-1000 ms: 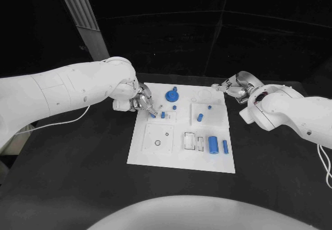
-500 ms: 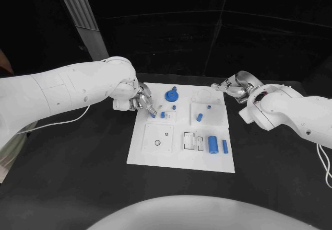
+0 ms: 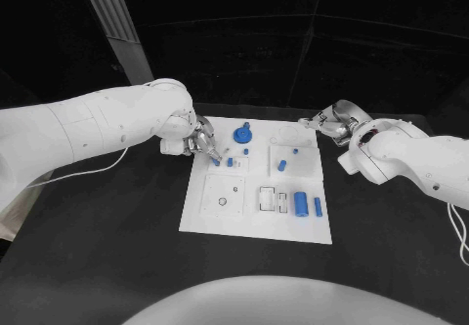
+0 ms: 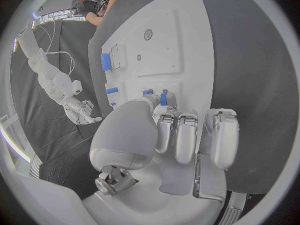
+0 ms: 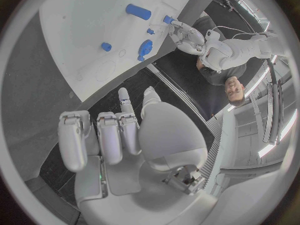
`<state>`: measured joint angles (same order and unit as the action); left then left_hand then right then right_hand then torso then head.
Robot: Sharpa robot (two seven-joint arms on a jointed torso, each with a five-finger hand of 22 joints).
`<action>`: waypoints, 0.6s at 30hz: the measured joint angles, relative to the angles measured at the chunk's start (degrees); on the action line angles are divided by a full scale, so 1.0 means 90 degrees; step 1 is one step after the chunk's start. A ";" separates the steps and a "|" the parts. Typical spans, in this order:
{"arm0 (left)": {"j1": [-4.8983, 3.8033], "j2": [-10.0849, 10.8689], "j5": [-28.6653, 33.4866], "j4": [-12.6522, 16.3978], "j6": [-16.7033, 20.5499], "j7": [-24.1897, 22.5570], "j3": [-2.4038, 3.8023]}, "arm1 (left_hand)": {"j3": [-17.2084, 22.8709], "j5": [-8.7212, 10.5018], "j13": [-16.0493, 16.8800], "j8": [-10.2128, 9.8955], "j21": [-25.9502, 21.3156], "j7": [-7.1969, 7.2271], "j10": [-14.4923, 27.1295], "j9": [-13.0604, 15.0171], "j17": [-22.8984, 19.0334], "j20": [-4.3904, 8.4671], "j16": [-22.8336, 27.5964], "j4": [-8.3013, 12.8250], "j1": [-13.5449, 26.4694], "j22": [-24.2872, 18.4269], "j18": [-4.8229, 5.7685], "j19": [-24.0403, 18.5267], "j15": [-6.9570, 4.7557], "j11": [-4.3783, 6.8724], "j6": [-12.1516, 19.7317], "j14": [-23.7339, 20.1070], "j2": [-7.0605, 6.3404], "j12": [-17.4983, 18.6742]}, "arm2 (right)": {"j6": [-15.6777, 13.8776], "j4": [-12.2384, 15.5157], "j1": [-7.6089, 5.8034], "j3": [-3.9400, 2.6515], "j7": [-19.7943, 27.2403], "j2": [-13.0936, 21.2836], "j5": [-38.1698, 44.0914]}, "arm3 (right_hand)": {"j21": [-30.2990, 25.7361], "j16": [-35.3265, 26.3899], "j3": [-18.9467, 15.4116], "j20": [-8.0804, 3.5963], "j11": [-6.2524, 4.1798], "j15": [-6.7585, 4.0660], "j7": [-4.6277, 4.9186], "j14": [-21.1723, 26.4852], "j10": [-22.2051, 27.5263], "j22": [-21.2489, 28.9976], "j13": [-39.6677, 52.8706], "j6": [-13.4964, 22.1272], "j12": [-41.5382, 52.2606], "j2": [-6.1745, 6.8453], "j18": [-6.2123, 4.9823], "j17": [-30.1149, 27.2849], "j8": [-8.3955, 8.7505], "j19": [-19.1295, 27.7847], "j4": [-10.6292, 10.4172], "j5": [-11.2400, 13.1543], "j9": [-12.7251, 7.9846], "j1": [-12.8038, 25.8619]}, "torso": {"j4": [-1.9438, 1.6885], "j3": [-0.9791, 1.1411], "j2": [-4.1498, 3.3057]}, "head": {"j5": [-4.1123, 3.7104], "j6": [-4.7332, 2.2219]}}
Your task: Assemble the parts on the task board
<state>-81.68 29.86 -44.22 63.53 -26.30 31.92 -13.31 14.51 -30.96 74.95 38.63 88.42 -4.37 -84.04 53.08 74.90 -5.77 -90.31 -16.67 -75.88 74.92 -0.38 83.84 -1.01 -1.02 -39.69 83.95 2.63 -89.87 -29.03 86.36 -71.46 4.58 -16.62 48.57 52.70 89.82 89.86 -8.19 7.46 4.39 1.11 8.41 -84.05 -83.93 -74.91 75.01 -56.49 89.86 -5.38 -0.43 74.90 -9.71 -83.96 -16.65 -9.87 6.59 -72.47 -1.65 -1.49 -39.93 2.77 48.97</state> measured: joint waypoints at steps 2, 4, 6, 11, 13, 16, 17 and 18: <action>0.0000 -0.0007 -0.0001 -0.0015 -0.0012 -0.0002 0.0002 | 0.0014 0.0013 0.0000 0.0000 0.0000 0.0000 0.0000 0.0001 0.0000 0.0000 0.0000 0.0014 -0.0003 0.0000 0.0000 0.0000 0.0000 0.0000 0.0001 0.0000 0.0003 0.0000 | 0.0000 0.0001 0.0000 0.0000 0.0000 0.0001 0.0000 | 0.0000 0.0000 0.0000 0.0000 0.0000 0.0000 0.0000 0.0000 0.0000 0.0000 0.0000 0.0000 0.0000 0.0000 0.0000 0.0000 0.0000 0.0000 0.0000 0.0000 0.0000 0.0000 | 0.0001 0.0000 0.0000 | 0.0000 0.0004; 0.0000 -0.0012 -0.0001 -0.0024 -0.0024 -0.0006 0.0003 | 0.0018 0.0014 0.0000 0.0000 0.0000 -0.0001 0.0000 0.0002 0.0000 0.0000 0.0000 0.0014 -0.0011 0.0000 0.0000 0.0000 0.0000 0.0000 0.0001 0.0000 0.0011 0.0000 | 0.0000 0.0003 0.0000 0.0000 0.0000 0.0002 0.0000 | 0.0000 0.0000 -0.0024 0.0000 0.0000 0.0000 0.0000 0.0000 0.0000 0.0000 0.0000 0.0000 0.0000 -0.0004 0.0000 0.0000 0.0000 0.0000 -0.0002 -0.0019 0.0000 -0.0004 | 0.0001 0.0000 0.0000 | -0.0009 0.0004; 0.0004 -0.0015 -0.0001 -0.0032 -0.0031 -0.0008 0.0006 | 0.0034 0.0014 0.0000 0.0000 0.0000 -0.0001 0.0000 0.0003 0.0000 0.0000 0.0000 -0.0002 -0.0011 0.0000 0.0000 0.0000 0.0000 0.0000 0.0001 0.0000 0.0011 0.0000 | 0.0000 0.0006 0.0000 0.0000 0.0000 0.0003 0.0000 | 0.0000 0.0000 -0.0054 0.0000 0.0000 0.0000 0.0000 0.0000 0.0000 0.0000 0.0000 0.0000 0.0000 -0.0019 0.0001 0.0000 0.0000 0.0000 0.0000 -0.0032 -0.0001 -0.0019 | 0.0001 0.0000 0.0000 | -0.0015 0.0005; 0.0007 -0.0024 -0.0002 -0.0046 -0.0049 -0.0014 0.0010 | 0.0033 0.0014 0.0000 0.0000 -0.0026 -0.0011 0.0000 0.0005 0.0000 0.0000 0.0000 -0.0001 -0.0016 0.0000 0.0000 0.0000 0.0000 0.0000 0.0011 0.0000 0.0016 0.0000 | 0.0001 0.0012 0.0000 0.0000 -0.0001 0.0004 0.0000 | 0.0000 0.0000 -0.0054 0.0000 0.0000 0.0000 0.0000 0.0000 0.0000 0.0000 0.0000 0.0000 0.0000 -0.0033 0.0000 0.0000 0.0000 0.0000 0.0000 -0.0032 -0.0001 -0.0033 | 0.0000 0.0003 0.0000 | -0.0020 0.0005; 0.0010 -0.0028 -0.0004 -0.0050 -0.0055 -0.0015 0.0012 | 0.0033 0.0014 0.0000 0.0001 -0.0026 -0.0011 0.0000 0.0005 0.0000 0.0000 0.0000 -0.0002 -0.0016 0.0000 0.0000 0.0000 0.0000 0.0000 0.0011 0.0000 0.0016 0.0000 | 0.0001 0.0014 0.0000 0.0000 -0.0001 0.0004 0.0000 | 0.0000 0.0000 -0.0054 0.0000 0.0000 0.0000 0.0000 0.0000 0.0000 0.0000 0.0000 0.0000 0.0000 -0.0033 0.0000 0.0000 0.0000 0.0000 0.0000 -0.0032 -0.0001 -0.0033 | -0.0001 0.0003 0.0000 | -0.0020 0.0011; 0.0012 -0.0035 -0.0007 -0.0058 -0.0062 -0.0017 0.0015 | 0.0033 0.0014 0.0000 0.0006 -0.0026 -0.0011 0.0000 0.0005 0.0000 0.0000 0.0000 -0.0001 -0.0016 0.0000 0.0000 0.0000 0.0000 0.0000 0.0011 0.0000 0.0016 0.0000 | 0.0002 0.0017 0.0000 0.0000 -0.0001 0.0004 0.0000 | 0.0000 0.0000 -0.0054 0.0000 0.0000 0.0000 0.0000 0.0000 0.0000 0.0000 0.0000 0.0000 0.0000 -0.0033 0.0001 0.0000 0.0000 0.0000 0.0000 -0.0032 -0.0001 -0.0033 | -0.0003 0.0002 0.0000 | -0.0023 0.0015; 0.0013 -0.0037 -0.0008 -0.0061 -0.0065 -0.0018 0.0015 | 0.0033 0.0014 0.0000 0.0006 -0.0026 -0.0011 0.0000 0.0005 0.0000 0.0000 0.0000 -0.0002 -0.0016 0.0000 0.0000 0.0000 0.0000 0.0000 0.0011 0.0000 0.0016 0.0000 | 0.0002 0.0018 0.0000 0.0000 -0.0001 0.0004 0.0000 | 0.0000 0.0000 -0.0054 0.0000 0.0000 0.0000 0.0000 0.0000 0.0000 0.0000 0.0000 0.0000 0.0000 -0.0033 0.0000 0.0000 0.0000 0.0000 0.0000 -0.0032 -0.0001 -0.0033 | -0.0003 0.0002 0.0000 | -0.0023 0.0018; 0.0013 -0.0039 -0.0009 -0.0064 -0.0069 -0.0018 0.0016 | 0.0033 0.0014 0.0000 0.0006 -0.0026 -0.0011 0.0000 0.0005 0.0000 0.0000 0.0000 -0.0002 -0.0016 0.0000 0.0000 0.0000 0.0000 0.0000 0.0011 0.0000 0.0016 0.0000 | 0.0002 0.0018 0.0000 0.0000 -0.0002 0.0004 0.0000 | 0.0000 0.0000 -0.0053 0.0000 0.0000 0.0000 0.0000 0.0000 0.0000 0.0000 0.0000 0.0000 0.0000 -0.0033 0.0000 0.0000 0.0000 0.0000 0.0000 -0.0032 -0.0001 -0.0033 | -0.0003 0.0002 0.0000 | -0.0023 0.0020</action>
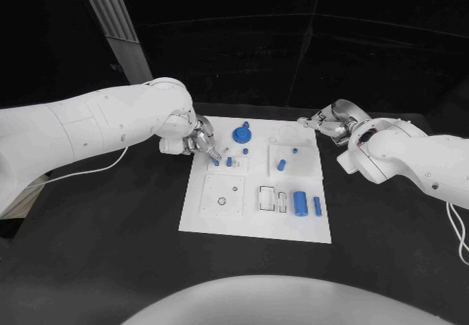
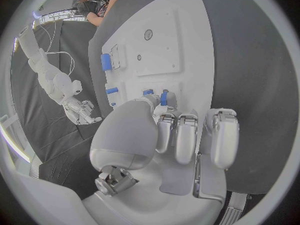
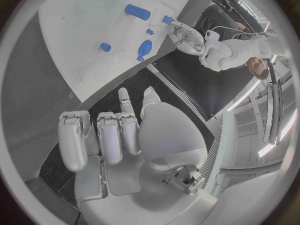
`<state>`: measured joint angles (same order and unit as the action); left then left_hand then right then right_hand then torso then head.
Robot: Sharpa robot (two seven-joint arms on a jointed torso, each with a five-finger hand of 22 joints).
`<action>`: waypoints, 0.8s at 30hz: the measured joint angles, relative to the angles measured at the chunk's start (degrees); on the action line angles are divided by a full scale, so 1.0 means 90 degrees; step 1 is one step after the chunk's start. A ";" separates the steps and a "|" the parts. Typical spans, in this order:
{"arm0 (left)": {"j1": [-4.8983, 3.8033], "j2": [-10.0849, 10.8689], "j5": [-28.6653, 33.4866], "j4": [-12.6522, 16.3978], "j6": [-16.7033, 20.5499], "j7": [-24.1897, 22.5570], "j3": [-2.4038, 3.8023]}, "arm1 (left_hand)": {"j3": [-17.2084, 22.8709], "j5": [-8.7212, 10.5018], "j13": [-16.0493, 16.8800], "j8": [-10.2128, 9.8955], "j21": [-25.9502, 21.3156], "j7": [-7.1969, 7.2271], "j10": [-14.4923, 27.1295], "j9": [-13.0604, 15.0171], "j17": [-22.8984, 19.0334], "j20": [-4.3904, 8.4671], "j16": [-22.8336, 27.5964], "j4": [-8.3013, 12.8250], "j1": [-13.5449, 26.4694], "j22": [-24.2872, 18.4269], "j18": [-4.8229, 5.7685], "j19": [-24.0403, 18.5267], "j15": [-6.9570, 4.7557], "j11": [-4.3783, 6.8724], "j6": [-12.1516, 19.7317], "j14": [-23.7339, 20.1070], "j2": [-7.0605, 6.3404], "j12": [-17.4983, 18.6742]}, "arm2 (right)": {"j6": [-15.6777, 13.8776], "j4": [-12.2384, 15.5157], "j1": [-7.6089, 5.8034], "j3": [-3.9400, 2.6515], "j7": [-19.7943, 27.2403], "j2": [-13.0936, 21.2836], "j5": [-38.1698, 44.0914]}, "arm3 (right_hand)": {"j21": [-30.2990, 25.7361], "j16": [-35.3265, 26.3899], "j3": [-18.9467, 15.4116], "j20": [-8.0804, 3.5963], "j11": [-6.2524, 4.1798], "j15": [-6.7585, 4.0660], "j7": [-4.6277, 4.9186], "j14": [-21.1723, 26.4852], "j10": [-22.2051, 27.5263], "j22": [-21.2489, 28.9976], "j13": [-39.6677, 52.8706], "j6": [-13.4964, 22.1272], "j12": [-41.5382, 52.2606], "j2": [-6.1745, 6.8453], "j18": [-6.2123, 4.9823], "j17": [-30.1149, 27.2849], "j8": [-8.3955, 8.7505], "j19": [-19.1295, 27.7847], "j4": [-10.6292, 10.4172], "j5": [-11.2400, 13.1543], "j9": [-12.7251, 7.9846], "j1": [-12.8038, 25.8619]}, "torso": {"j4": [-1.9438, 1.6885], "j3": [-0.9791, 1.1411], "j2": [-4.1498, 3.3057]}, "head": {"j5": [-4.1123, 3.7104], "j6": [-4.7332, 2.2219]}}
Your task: Assemble the parts on the task board
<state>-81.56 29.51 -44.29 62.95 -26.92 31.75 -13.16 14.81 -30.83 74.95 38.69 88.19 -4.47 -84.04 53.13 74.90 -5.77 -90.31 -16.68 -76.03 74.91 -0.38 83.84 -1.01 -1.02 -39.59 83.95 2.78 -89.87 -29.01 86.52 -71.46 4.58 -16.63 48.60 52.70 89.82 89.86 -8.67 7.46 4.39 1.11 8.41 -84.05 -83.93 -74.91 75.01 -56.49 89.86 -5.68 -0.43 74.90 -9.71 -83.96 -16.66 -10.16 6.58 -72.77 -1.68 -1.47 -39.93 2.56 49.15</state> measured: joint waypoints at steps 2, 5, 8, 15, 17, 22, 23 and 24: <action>0.0001 -0.0004 -0.0003 -0.0005 -0.0008 0.0000 0.0002 | 0.0017 0.0025 0.0000 0.0000 -0.0031 0.0000 0.0000 0.0000 0.0000 0.0000 0.0000 -0.0011 0.0000 0.0000 0.0000 0.0000 0.0000 0.0000 0.0000 0.0000 0.0000 0.0000 | 0.0001 0.0002 0.0000 0.0000 -0.0001 0.0000 0.0000 | 0.0000 0.0000 0.0000 0.0000 0.0000 0.0000 0.0000 0.0000 0.0000 0.0000 0.0000 0.0000 0.0000 0.0000 0.0000 0.0000 0.0000 0.0000 0.0000 0.0000 0.0000 0.0000 | 0.0000 0.0000 0.0000 | 0.0000 0.0001; 0.0002 -0.0010 -0.0006 -0.0010 -0.0018 -0.0001 0.0004 | 0.0037 0.0025 0.0000 0.0015 -0.0044 -0.0022 0.0000 0.0000 0.0000 0.0000 0.0000 0.0000 0.0000 0.0000 0.0000 0.0000 0.0000 0.0000 0.0022 0.0000 0.0000 0.0000 | 0.0002 0.0003 0.0000 0.0000 -0.0002 0.0001 0.0000 | 0.0000 0.0000 0.0000 0.0000 0.0000 0.0000 0.0000 0.0000 0.0000 0.0000 0.0000 0.0000 0.0000 0.0000 0.0000 0.0000 0.0000 0.0000 0.0000 0.0000 0.0000 0.0000 | 0.0000 0.0000 0.0000 | -0.0005 0.0008; 0.0003 -0.0013 -0.0009 -0.0014 -0.0027 -0.0001 0.0006 | 0.0038 0.0040 0.0000 0.0024 -0.0045 -0.0023 0.0000 -0.0001 0.0000 0.0000 0.0000 0.0001 0.0001 0.0000 0.0000 0.0000 0.0000 0.0000 0.0023 0.0000 -0.0001 0.0000 | 0.0002 0.0005 0.0000 0.0000 -0.0003 0.0004 0.0000 | 0.0000 0.0000 0.0000 0.0000 0.0000 0.0000 0.0000 0.0000 0.0000 0.0000 0.0000 0.0000 0.0000 0.0000 0.0000 0.0000 0.0000 0.0000 0.0000 0.0000 -0.0001 0.0000 | -0.0001 0.0000 0.0000 | -0.0007 0.0009; 0.0007 -0.0024 -0.0021 -0.0023 -0.0042 -0.0004 0.0008 | 0.0038 0.0076 0.0000 0.0025 -0.0073 -0.0045 0.0000 0.0001 0.0000 0.0000 0.0000 0.0001 0.0002 0.0000 0.0000 0.0000 0.0000 0.0000 0.0045 0.0000 -0.0002 0.0000 | 0.0004 0.0007 0.0000 0.0000 -0.0005 0.0004 0.0000 | 0.0000 0.0000 0.0000 0.0000 0.0000 0.0000 0.0000 0.0000 0.0000 0.0000 0.0000 0.0000 0.0000 0.0000 0.0000 0.0000 0.0000 0.0000 0.0000 0.0000 0.0003 0.0000 | -0.0003 0.0000 0.0004 | -0.0018 0.0001; 0.0007 -0.0026 -0.0024 -0.0025 -0.0046 -0.0004 0.0008 | 0.0038 0.0076 0.0000 0.0025 -0.0073 -0.0046 0.0000 0.0005 0.0000 0.0000 0.0000 0.0001 0.0019 0.0000 0.0000 0.0000 0.0000 0.0000 0.0046 0.0000 -0.0019 0.0000 | 0.0004 0.0007 0.0000 0.0000 -0.0005 0.0003 0.0000 | 0.0000 0.0000 0.0000 0.0000 0.0000 0.0000 0.0000 0.0000 0.0000 0.0000 0.0000 0.0000 0.0000 0.0000 0.0000 0.0000 0.0000 0.0000 0.0000 0.0000 0.0005 0.0000 | -0.0003 0.0001 0.0004 | -0.0020 0.0000; 0.0009 -0.0030 -0.0035 -0.0030 -0.0051 -0.0004 0.0010 | 0.0038 0.0153 0.0000 0.0030 -0.0073 -0.0046 0.0000 0.0014 0.0000 0.0000 0.0000 0.0001 0.0085 0.0000 0.0000 0.0000 0.0000 0.0000 0.0046 0.0000 -0.0019 0.0000 | 0.0004 0.0007 0.0000 0.0000 -0.0006 0.0003 0.0000 | 0.0000 0.0000 0.0000 0.0000 0.0000 0.0000 0.0000 0.0000 0.0000 0.0000 0.0000 0.0000 0.0000 0.0000 0.0000 0.0000 0.0000 0.0000 0.0000 0.0000 0.0004 0.0000 | -0.0003 0.0000 0.0004 | -0.0024 0.0003; 0.0009 -0.0031 -0.0036 -0.0031 -0.0051 -0.0004 0.0010 | 0.0038 0.0169 0.0000 0.0031 -0.0073 -0.0046 0.0000 0.0014 0.0000 0.0000 0.0000 0.0001 0.0121 0.0000 0.0000 0.0000 0.0000 0.0000 0.0046 0.0000 0.0003 0.0000 | 0.0004 0.0007 0.0000 0.0000 -0.0006 0.0004 0.0000 | 0.0000 0.0000 0.0000 0.0000 0.0000 0.0000 0.0000 0.0000 0.0000 0.0000 0.0000 0.0000 0.0000 0.0000 0.0000 0.0000 0.0000 0.0000 0.0000 0.0000 0.0004 0.0000 | -0.0003 0.0000 0.0004 | -0.0025 0.0003; 0.0010 -0.0032 -0.0037 -0.0033 -0.0052 -0.0004 0.0010 | 0.0038 0.0169 0.0000 0.0042 -0.0073 -0.0046 0.0000 0.0013 0.0000 0.0000 0.0000 0.0001 0.0149 0.0000 0.0000 0.0000 0.0000 0.0000 0.0046 0.0000 -0.0013 0.0000 | 0.0004 0.0008 0.0000 0.0000 -0.0006 0.0005 0.0000 | 0.0000 0.0000 0.0000 0.0000 0.0000 0.0000 0.0000 0.0000 0.0000 0.0000 0.0000 0.0000 0.0000 0.0000 0.0000 0.0000 0.0000 0.0000 0.0000 0.0000 0.0004 0.0000 | -0.0003 0.0000 0.0004 | -0.0026 0.0002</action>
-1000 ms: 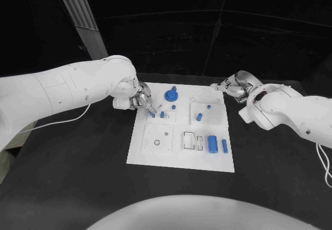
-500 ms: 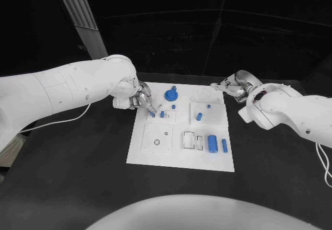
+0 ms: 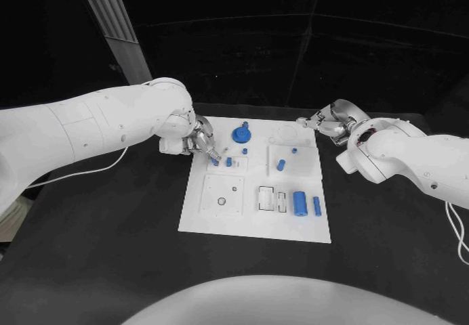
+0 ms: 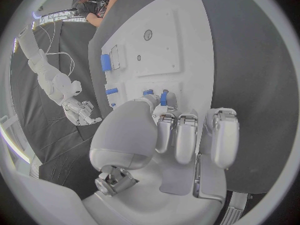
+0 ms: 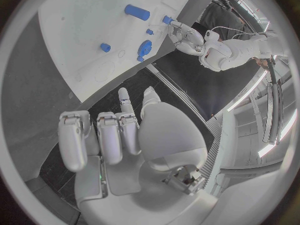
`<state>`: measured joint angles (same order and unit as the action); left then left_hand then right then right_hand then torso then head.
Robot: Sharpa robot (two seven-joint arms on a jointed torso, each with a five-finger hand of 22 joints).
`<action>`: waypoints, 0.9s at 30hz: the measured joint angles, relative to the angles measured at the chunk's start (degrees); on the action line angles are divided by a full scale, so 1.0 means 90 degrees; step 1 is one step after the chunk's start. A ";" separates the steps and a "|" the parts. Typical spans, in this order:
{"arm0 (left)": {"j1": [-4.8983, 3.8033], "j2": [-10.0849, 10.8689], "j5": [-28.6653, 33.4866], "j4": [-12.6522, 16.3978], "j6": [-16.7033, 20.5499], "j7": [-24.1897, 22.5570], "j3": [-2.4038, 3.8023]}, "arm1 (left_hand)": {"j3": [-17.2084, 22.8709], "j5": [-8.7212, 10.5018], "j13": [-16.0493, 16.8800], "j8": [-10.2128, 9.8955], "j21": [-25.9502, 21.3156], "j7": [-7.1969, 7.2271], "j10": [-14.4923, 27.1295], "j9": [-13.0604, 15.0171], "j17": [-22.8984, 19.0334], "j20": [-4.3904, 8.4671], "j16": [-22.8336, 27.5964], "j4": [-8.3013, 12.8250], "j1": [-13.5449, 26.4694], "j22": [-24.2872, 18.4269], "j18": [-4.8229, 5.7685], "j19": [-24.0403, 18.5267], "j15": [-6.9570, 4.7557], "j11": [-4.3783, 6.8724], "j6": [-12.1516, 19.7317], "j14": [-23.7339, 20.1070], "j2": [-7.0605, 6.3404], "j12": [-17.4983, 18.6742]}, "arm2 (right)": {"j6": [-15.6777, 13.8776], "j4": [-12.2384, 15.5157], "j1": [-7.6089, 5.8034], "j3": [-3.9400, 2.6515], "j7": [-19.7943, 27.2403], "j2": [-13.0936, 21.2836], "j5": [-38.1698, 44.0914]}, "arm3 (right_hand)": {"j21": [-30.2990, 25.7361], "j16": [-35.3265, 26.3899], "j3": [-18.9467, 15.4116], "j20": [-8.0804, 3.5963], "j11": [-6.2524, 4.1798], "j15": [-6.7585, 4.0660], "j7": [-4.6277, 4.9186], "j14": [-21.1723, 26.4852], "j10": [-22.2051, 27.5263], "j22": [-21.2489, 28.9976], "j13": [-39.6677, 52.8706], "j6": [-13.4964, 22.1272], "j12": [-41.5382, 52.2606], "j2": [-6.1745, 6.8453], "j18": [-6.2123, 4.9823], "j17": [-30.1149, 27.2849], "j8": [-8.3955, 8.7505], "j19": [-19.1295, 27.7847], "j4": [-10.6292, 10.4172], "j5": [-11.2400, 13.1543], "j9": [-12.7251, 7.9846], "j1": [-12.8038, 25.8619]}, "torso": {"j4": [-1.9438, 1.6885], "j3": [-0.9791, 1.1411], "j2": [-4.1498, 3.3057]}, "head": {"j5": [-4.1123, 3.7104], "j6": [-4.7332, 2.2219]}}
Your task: Assemble the parts on the task board
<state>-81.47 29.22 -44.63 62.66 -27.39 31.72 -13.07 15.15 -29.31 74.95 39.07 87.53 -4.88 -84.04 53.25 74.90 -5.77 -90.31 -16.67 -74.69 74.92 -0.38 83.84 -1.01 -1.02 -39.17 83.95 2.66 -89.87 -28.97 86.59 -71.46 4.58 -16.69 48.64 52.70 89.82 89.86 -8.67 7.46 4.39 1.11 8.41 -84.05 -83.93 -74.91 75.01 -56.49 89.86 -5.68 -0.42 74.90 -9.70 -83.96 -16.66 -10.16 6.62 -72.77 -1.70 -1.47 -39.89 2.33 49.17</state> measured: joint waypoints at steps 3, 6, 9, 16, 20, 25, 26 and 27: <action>0.0001 -0.0001 -0.0003 -0.0001 -0.0001 0.0002 0.0001 | 0.0000 0.0057 0.0000 -0.0031 0.0000 0.0000 0.0000 -0.0008 0.0000 0.0000 0.0000 0.0000 0.0016 0.0000 0.0000 0.0000 0.0000 0.0000 0.0000 0.0000 -0.0016 0.0000 | 0.0000 0.0001 0.0000 0.0000 0.0000 0.0001 0.0000 | 0.0000 0.0000 0.0000 0.0000 0.0000 0.0000 0.0000 0.0000 0.0000 0.0000 0.0000 0.0000 0.0000 0.0000 0.0000 0.0000 0.0000 0.0000 0.0000 0.0000 0.0000 0.0000 | 0.0000 0.0000 0.0000 | -0.0001 -0.0003; 0.0001 -0.0003 -0.0010 -0.0003 -0.0002 0.0008 0.0001 | 0.0001 0.0207 0.0000 -0.0031 0.0000 0.0001 0.0000 -0.0034 0.0000 0.0000 0.0000 0.0001 0.0104 0.0000 0.0000 0.0000 0.0000 0.0000 -0.0001 0.0000 -0.0015 0.0000 | 0.0000 0.0001 0.0000 0.0000 -0.0001 0.0001 0.0000 | 0.0000 0.0000 0.0000 0.0000 0.0000 0.0000 0.0000 0.0000 0.0000 0.0000 0.0000 0.0000 0.0000 0.0000 0.0000 0.0000 0.0000 0.0000 0.0000 0.0000 0.0000 0.0000 | 0.0000 0.0000 0.0000 | -0.0001 -0.0002; 0.0002 -0.0008 -0.0023 -0.0008 -0.0004 0.0015 0.0001 | -0.0021 0.0458 0.0000 -0.0046 -0.0045 0.0002 0.0000 -0.0053 0.0000 0.0000 0.0000 -0.0021 0.0196 0.0000 0.0000 0.0000 0.0000 0.0000 -0.0001 0.0000 0.0002 0.0000 | 0.0000 0.0001 0.0000 0.0000 -0.0001 0.0001 0.0000 | 0.0000 0.0000 0.0000 0.0000 0.0000 0.0000 0.0000 0.0000 0.0000 0.0000 0.0000 0.0000 0.0000 0.0000 0.0000 0.0000 0.0000 0.0000 0.0000 0.0000 -0.0001 0.0000 | 0.0000 0.0000 -0.0001 | -0.0001 -0.0002; 0.0003 -0.0012 -0.0046 -0.0008 -0.0005 0.0036 0.0004 | -0.0049 0.0726 0.0000 -0.0072 -0.0045 -0.0004 0.0000 -0.0086 0.0000 0.0000 0.0000 -0.0009 0.0229 0.0000 0.0000 0.0000 0.0000 0.0000 0.0004 0.0000 0.0025 0.0000 | 0.0001 0.0001 0.0000 0.0000 -0.0001 -0.0001 0.0000 | 0.0000 0.0000 0.0000 0.0000 0.0000 0.0000 0.0000 0.0000 0.0000 0.0000 0.0000 0.0000 0.0000 0.0000 0.0000 0.0000 -0.0026 0.0000 0.0000 0.0000 -0.0001 0.0000 | 0.0000 -0.0001 -0.0001 | 0.0002 -0.0005; 0.0003 -0.0012 -0.0054 -0.0004 -0.0006 0.0044 0.0005 | -0.0067 0.0762 0.0000 -0.0072 -0.0045 -0.0023 0.0000 -0.0097 0.0000 0.0000 0.0000 0.0009 0.0229 0.0000 0.0000 0.0000 0.0000 0.0000 0.0023 0.0000 0.0025 0.0000 | 0.0002 0.0001 0.0000 0.0000 -0.0001 -0.0001 0.0000 | 0.0000 0.0000 0.0000 0.0000 0.0000 0.0000 0.0000 0.0000 0.0000 0.0000 0.0000 0.0000 0.0000 0.0000 0.0000 0.0000 -0.0026 0.0000 0.0000 0.0000 -0.0001 0.0000 | 0.0000 -0.0001 -0.0001 | 0.0002 -0.0002; 0.0003 -0.0014 -0.0061 -0.0003 -0.0006 0.0046 0.0007 | -0.0067 0.0792 0.0000 -0.0072 -0.0045 -0.0023 0.0000 -0.0100 0.0000 0.0000 0.0000 0.0009 0.0229 0.0000 0.0000 0.0000 0.0000 0.0000 0.0023 0.0000 0.0025 0.0000 | 0.0004 0.0001 0.0000 0.0000 -0.0002 0.0000 0.0000 | 0.0000 0.0000 0.0000 0.0000 0.0000 0.0000 0.0000 0.0000 0.0000 0.0000 0.0000 0.0000 0.0000 0.0000 0.0000 0.0000 -0.0026 0.0000 0.0000 0.0000 -0.0001 0.0000 | 0.0000 -0.0001 -0.0003 | 0.0002 -0.0005; 0.0003 -0.0014 -0.0062 -0.0004 -0.0006 0.0046 0.0007 | -0.0064 0.0792 0.0000 -0.0072 -0.0045 -0.0022 0.0000 -0.0100 0.0000 0.0000 0.0000 0.0011 0.0198 0.0000 0.0000 0.0000 0.0000 0.0000 0.0023 0.0000 0.0001 0.0000 | 0.0005 0.0001 0.0000 0.0000 -0.0002 0.0000 0.0000 | 0.0000 0.0000 0.0000 0.0000 0.0000 0.0000 0.0000 0.0000 0.0000 0.0000 0.0000 0.0000 0.0000 0.0000 0.0000 0.0000 -0.0026 0.0000 0.0000 0.0000 -0.0002 0.0000 | 0.0000 -0.0001 -0.0003 | 0.0002 -0.0005; 0.0004 -0.0015 -0.0062 -0.0005 -0.0005 0.0046 0.0007 | -0.0032 0.0792 0.0000 -0.0071 -0.0045 -0.0023 0.0000 -0.0102 0.0000 0.0000 0.0000 0.0043 0.0117 0.0000 0.0000 0.0000 0.0000 0.0000 0.0022 0.0000 -0.0020 0.0000 | 0.0005 0.0001 0.0000 0.0000 -0.0002 0.0000 0.0000 | 0.0000 0.0000 0.0000 0.0000 0.0000 0.0000 0.0000 0.0000 0.0000 0.0000 0.0000 0.0000 0.0000 0.0000 0.0000 0.0000 -0.0026 0.0000 0.0000 0.0000 -0.0002 0.0000 | -0.0001 -0.0001 -0.0003 | 0.0002 -0.0005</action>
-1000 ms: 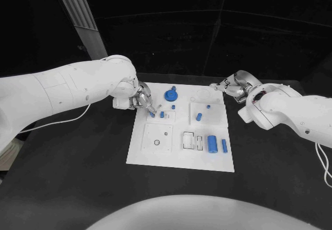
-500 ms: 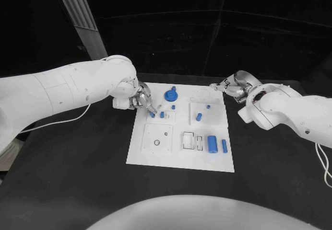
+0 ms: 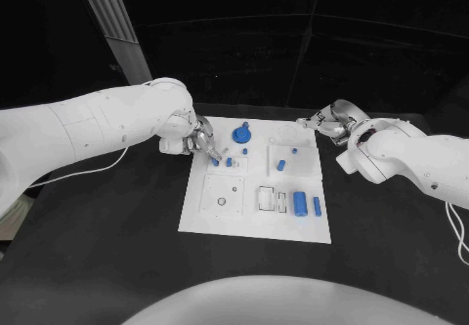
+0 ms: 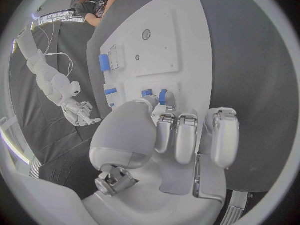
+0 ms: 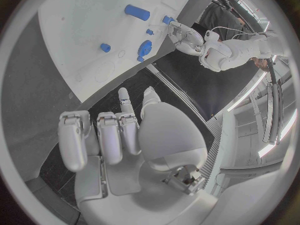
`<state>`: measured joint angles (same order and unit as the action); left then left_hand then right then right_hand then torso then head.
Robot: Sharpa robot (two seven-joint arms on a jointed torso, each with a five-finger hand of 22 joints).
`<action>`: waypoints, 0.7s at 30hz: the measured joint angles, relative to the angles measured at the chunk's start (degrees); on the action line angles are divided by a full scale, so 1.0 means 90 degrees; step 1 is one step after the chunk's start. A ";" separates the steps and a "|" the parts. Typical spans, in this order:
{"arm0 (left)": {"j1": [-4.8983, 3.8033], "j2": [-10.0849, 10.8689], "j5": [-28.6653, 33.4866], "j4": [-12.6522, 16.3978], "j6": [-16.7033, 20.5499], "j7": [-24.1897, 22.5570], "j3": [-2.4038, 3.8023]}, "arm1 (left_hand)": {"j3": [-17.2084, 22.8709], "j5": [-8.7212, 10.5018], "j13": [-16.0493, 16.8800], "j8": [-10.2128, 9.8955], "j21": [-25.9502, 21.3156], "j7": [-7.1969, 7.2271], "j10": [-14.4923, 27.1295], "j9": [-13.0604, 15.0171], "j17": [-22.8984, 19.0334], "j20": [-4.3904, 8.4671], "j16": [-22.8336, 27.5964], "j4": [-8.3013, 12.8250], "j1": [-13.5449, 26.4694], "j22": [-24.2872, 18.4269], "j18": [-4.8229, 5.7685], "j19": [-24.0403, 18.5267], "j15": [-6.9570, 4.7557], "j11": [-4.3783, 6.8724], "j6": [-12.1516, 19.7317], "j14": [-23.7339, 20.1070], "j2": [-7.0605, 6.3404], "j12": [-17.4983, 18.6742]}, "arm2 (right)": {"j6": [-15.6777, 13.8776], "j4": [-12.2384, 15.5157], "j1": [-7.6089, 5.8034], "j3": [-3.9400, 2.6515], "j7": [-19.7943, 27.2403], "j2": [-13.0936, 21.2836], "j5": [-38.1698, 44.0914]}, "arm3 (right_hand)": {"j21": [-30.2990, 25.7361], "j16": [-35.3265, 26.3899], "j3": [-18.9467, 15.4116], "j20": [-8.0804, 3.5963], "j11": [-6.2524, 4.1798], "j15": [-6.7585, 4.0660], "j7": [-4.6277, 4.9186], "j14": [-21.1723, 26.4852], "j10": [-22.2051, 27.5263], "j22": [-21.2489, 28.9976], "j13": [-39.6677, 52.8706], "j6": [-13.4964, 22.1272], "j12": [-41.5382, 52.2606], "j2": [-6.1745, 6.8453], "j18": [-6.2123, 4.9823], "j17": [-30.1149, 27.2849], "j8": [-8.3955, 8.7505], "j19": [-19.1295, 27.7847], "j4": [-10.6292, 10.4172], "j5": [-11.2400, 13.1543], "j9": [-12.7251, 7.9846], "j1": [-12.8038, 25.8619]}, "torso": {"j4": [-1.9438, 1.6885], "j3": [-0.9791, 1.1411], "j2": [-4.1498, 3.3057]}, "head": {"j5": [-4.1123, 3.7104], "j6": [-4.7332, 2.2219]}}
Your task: Assemble the parts on the task board
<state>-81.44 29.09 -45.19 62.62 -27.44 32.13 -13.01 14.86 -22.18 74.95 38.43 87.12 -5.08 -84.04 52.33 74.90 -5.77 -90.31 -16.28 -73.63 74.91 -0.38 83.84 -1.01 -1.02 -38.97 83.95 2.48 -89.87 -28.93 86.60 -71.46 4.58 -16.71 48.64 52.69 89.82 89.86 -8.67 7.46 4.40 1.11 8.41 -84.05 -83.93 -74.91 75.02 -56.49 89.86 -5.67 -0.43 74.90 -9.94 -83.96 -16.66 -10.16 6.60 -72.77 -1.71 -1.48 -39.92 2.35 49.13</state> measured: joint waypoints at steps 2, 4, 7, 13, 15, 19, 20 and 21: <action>0.0002 -0.0006 0.0001 0.0000 0.0001 0.0000 0.0003 | 0.0097 -0.0094 0.0000 0.0001 0.0000 0.0000 0.0000 -0.0009 0.0000 0.0000 0.0000 0.0123 -0.0200 0.0000 0.0000 0.0000 0.0000 0.0000 0.0000 0.0000 -0.0039 0.0000 | 0.0000 0.0000 0.0000 0.0000 0.0000 0.0000 0.0000 | 0.0000 0.0000 0.0000 0.0000 0.0000 0.0000 0.0000 0.0000 0.0000 0.0000 0.0000 0.0000 0.0000 0.0000 0.0000 0.0000 0.0000 0.0000 0.0000 0.0000 0.0000 0.0000 | 0.0001 0.0000 0.0000 | 0.0000 0.0001; 0.0002 -0.0013 0.0005 0.0006 0.0001 -0.0003 0.0005 | 0.0196 -0.0187 0.0000 0.0013 0.0000 0.0000 0.0000 -0.0005 0.0000 0.0000 0.0000 0.0231 -0.0365 0.0000 0.0000 0.0000 0.0000 0.0000 0.0000 0.0000 -0.0086 0.0000 | 0.0001 0.0000 0.0000 0.0000 -0.0001 0.0000 0.0000 | 0.0000 0.0000 0.0000 0.0000 0.0000 0.0000 0.0000 0.0000 0.0000 0.0000 0.0000 0.0000 0.0000 0.0000 0.0000 0.0000 0.0000 0.0000 0.0000 0.0000 0.0000 0.0000 | 0.0001 0.0000 0.0000 | 0.0000 0.0004; 0.0002 -0.0013 0.0012 0.0010 0.0000 -0.0013 0.0006 | 0.0232 -0.0228 0.0000 0.0024 0.0000 -0.0001 0.0000 0.0012 0.0000 0.0000 0.0000 0.0302 -0.0470 0.0000 0.0000 0.0000 0.0000 0.0000 0.0001 0.0000 -0.0140 0.0000 | 0.0001 0.0000 0.0000 0.0000 -0.0001 0.0000 0.0000 | 0.0000 0.0000 0.0000 0.0000 0.0000 0.0000 0.0000 0.0000 0.0000 0.0000 0.0000 0.0000 0.0000 0.0000 0.0000 0.0000 0.0000 0.0000 0.0000 0.0000 0.0000 0.0000 | 0.0001 0.0000 0.0000 | -0.0005 0.0007; 0.0004 -0.0006 0.0017 0.0019 0.0001 -0.0034 0.0007 | 0.0234 -0.0373 0.0000 0.0053 0.0000 -0.0034 0.0000 0.0027 0.0000 0.0000 0.0000 0.0303 -0.0587 0.0000 0.0000 0.0000 0.0000 0.0000 0.0035 0.0000 -0.0148 0.0000 | 0.0001 -0.0002 0.0000 0.0000 -0.0002 0.0000 0.0000 | 0.0000 0.0000 0.0000 0.0000 0.0000 0.0000 0.0000 0.0000 0.0000 0.0000 0.0000 0.0000 0.0000 0.0000 0.0000 0.0000 0.0000 0.0000 0.0000 0.0000 0.0000 0.0000 | 0.0001 0.0000 0.0001 | -0.0015 0.0004; 0.0005 -0.0002 0.0017 0.0023 0.0004 -0.0041 0.0007 | 0.0234 -0.0374 0.0000 0.0054 0.0000 -0.0035 0.0000 0.0031 0.0000 0.0000 0.0000 0.0304 -0.0602 0.0000 0.0000 0.0000 0.0000 0.0000 0.0035 0.0000 -0.0161 0.0000 | 0.0002 -0.0003 0.0000 0.0000 -0.0002 0.0000 0.0000 | 0.0000 0.0000 0.0000 0.0000 0.0000 0.0000 0.0000 0.0000 0.0000 0.0000 0.0000 0.0000 0.0000 0.0000 0.0000 0.0000 0.0000 0.0000 0.0000 0.0000 -0.0001 0.0000 | 0.0001 0.0000 0.0002 | -0.0015 0.0004; 0.0007 0.0009 0.0017 0.0032 0.0014 -0.0059 0.0008 | 0.0238 -0.0400 0.0000 0.0054 0.0000 -0.0035 0.0000 0.0040 0.0000 0.0000 0.0000 0.0308 -0.0624 0.0000 0.0000 0.0000 0.0000 0.0000 0.0035 0.0000 -0.0184 0.0000 | 0.0002 -0.0004 0.0000 0.0000 -0.0002 0.0000 0.0000 | 0.0000 0.0000 0.0000 0.0000 0.0000 0.0000 0.0000 0.0000 0.0000 0.0000 0.0000 0.0000 0.0000 0.0000 0.0001 0.0000 0.0000 0.0000 0.0000 0.0000 -0.0001 0.0000 | 0.0000 0.0001 0.0002 | -0.0025 0.0004; 0.0008 0.0011 0.0017 0.0034 0.0016 -0.0063 0.0008 | 0.0238 -0.0401 0.0000 0.0055 0.0000 -0.0036 0.0000 0.0040 0.0000 0.0000 0.0000 0.0308 -0.0624 0.0000 0.0000 0.0000 0.0000 0.0000 0.0036 0.0000 -0.0184 0.0000 | 0.0002 -0.0004 0.0000 0.0000 -0.0002 0.0001 0.0000 | 0.0000 0.0000 0.0000 0.0000 0.0000 0.0000 0.0000 0.0000 0.0000 0.0000 0.0000 0.0000 0.0000 0.0000 0.0000 0.0000 0.0000 0.0000 0.0000 0.0000 -0.0001 0.0000 | 0.0000 0.0001 0.0002 | -0.0026 0.0004; 0.0009 0.0015 0.0017 0.0038 0.0021 -0.0068 0.0007 | 0.0239 -0.0401 0.0000 0.0055 0.0000 -0.0036 0.0000 0.0040 0.0000 0.0000 0.0000 0.0308 -0.0624 0.0000 0.0000 0.0000 0.0000 0.0000 0.0036 0.0000 -0.0184 0.0000 | 0.0002 -0.0004 0.0000 0.0000 -0.0002 0.0002 0.0000 | 0.0000 0.0000 0.0000 0.0000 0.0000 0.0000 0.0000 0.0000 0.0000 0.0000 0.0000 0.0000 0.0000 0.0000 0.0000 0.0000 0.0000 0.0000 0.0000 0.0000 -0.0001 0.0000 | 0.0000 0.0002 0.0002 | -0.0027 0.0004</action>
<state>-81.36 29.22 -45.04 62.96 -27.25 31.52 -12.95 17.01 -25.79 74.95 38.92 87.12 -5.40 -84.04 52.69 74.91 -5.77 -90.31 -13.51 -79.25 74.91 -0.38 83.84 -1.01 -1.02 -38.65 83.95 0.82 -89.87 -28.91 86.57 -71.46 4.58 -16.73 48.66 52.69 89.82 89.86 -8.67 7.46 4.40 1.11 8.41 -84.05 -83.93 -74.91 75.02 -56.49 89.86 -5.68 -0.43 74.90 -9.94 -83.96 -16.66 -10.16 6.60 -72.77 -1.71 -1.47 -39.90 2.11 49.16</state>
